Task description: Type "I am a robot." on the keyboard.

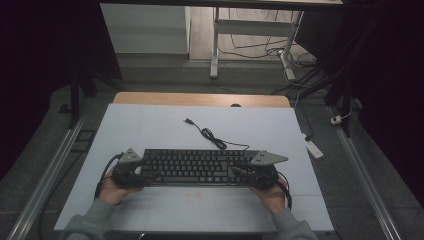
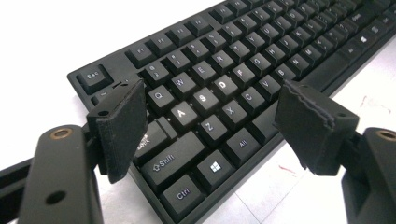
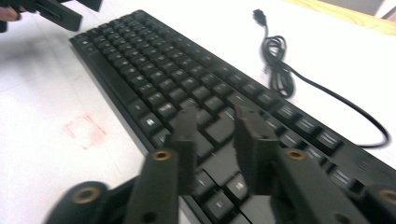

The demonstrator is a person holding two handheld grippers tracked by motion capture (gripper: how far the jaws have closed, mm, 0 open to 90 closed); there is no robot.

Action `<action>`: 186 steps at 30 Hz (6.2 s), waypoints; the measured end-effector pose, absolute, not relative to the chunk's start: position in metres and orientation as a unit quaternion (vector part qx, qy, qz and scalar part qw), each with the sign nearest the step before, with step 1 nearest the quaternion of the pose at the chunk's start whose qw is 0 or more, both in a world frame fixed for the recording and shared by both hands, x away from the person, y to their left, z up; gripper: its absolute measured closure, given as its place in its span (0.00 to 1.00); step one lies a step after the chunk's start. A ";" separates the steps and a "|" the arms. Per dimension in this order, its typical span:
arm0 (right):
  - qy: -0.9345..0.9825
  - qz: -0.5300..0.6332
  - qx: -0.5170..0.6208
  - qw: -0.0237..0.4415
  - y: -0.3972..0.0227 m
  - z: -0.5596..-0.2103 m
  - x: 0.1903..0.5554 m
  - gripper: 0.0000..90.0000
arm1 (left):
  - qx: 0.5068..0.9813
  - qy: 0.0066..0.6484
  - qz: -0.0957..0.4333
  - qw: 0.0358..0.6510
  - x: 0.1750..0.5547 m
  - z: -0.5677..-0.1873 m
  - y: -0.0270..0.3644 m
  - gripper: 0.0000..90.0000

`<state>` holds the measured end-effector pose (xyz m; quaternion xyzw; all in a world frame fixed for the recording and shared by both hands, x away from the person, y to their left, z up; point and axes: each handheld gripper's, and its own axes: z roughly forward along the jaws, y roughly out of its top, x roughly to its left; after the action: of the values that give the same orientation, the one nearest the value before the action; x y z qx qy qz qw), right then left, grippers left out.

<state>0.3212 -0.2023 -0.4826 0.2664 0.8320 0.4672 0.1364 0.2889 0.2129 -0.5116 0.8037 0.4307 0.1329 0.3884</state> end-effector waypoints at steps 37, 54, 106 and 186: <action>0.877 0.429 0.209 0.058 -0.085 -0.504 0.348 0.99 | 0.800 0.436 0.134 0.389 0.290 -0.513 0.217 0.28; 0.887 0.408 0.207 0.066 -0.071 -0.515 0.350 0.99 | 0.803 0.432 0.139 0.385 0.289 -0.514 0.216 0.28; 0.842 0.436 0.284 0.142 -0.200 -0.496 0.319 0.63 | 0.802 0.428 0.152 0.388 0.288 -0.511 0.218 0.28; 0.832 0.434 0.312 0.150 -0.222 -0.499 0.317 0.61 | 0.855 0.364 0.088 0.358 0.297 -0.525 0.144 0.99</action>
<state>0.3168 -0.2221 -0.4993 0.3119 0.8318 0.4340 0.1497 0.2967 0.1440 -0.5250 0.8554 0.3637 0.0883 0.3580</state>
